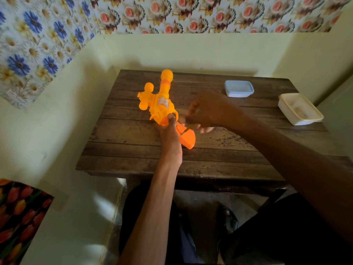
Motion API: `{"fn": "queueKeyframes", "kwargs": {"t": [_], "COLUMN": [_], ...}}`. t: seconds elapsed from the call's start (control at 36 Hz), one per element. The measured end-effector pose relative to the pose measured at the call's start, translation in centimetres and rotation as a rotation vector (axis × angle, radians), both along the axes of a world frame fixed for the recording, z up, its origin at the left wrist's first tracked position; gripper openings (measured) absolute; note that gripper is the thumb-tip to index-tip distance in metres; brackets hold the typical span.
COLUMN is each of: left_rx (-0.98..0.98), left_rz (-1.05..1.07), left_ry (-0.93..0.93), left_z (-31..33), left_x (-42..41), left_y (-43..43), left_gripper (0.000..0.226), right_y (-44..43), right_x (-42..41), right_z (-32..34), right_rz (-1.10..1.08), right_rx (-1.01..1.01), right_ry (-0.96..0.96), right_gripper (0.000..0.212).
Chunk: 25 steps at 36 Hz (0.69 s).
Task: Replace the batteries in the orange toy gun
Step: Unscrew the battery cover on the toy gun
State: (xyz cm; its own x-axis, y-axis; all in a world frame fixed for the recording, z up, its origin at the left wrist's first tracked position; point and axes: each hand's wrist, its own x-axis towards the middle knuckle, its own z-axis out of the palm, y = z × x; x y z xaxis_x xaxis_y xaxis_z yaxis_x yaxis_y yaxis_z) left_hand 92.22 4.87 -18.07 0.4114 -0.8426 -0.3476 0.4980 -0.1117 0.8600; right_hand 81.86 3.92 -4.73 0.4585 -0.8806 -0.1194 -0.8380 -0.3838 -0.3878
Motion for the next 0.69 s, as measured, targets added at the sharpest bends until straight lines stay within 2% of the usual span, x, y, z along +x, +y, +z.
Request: {"fn": "queueKeyframes", "kwargs": {"t": [0.06,0.17,0.22,0.33,0.42,0.5,0.61,0.69], "left_rx": [0.022,0.005,0.0,-0.006,-0.002,0.014,0.01,-0.007], "left_rz": [0.023,-0.011,-0.031,-0.033,-0.036,-0.022,-0.024,-0.026], "left_ry": [-0.004,0.005,0.032,0.012,-0.035,-0.003,-0.003,0.028], "left_z": [-0.03,-0.19,-0.28,-0.32,-0.25,-0.33,-0.04,0.31], "left_x": [0.06,0.05,0.04,0.03,-0.03,-0.09,-0.04,-0.19], "left_y": [-0.1,-0.15,-0.16,-0.25,-0.15,-0.09,-0.02,-0.09], "left_gripper": [0.046,0.035,0.028,0.036,0.045,0.041,0.042,0.032], "right_y": [-0.09,-0.15,-0.05,0.43,0.58,0.04,-0.12,-0.13], "right_x": [0.07,0.19,0.21,0.17,0.28,0.49,0.29,0.03], "right_z": [-0.07,-0.01,0.09,0.46,0.5,-0.01,0.05,0.39], "right_rz": [-0.016,0.011,0.033,0.084,0.055,0.056,0.056,0.079], "right_rx": [-0.043,-0.176,-0.174,-0.164,-0.041,-0.113,-0.17,-0.147], "right_ry": [0.006,0.067,0.096,0.106,0.066,0.138,0.065,0.015], "right_gripper": [0.034,0.013,0.023,0.026,0.028,0.016,0.012,0.03]}}
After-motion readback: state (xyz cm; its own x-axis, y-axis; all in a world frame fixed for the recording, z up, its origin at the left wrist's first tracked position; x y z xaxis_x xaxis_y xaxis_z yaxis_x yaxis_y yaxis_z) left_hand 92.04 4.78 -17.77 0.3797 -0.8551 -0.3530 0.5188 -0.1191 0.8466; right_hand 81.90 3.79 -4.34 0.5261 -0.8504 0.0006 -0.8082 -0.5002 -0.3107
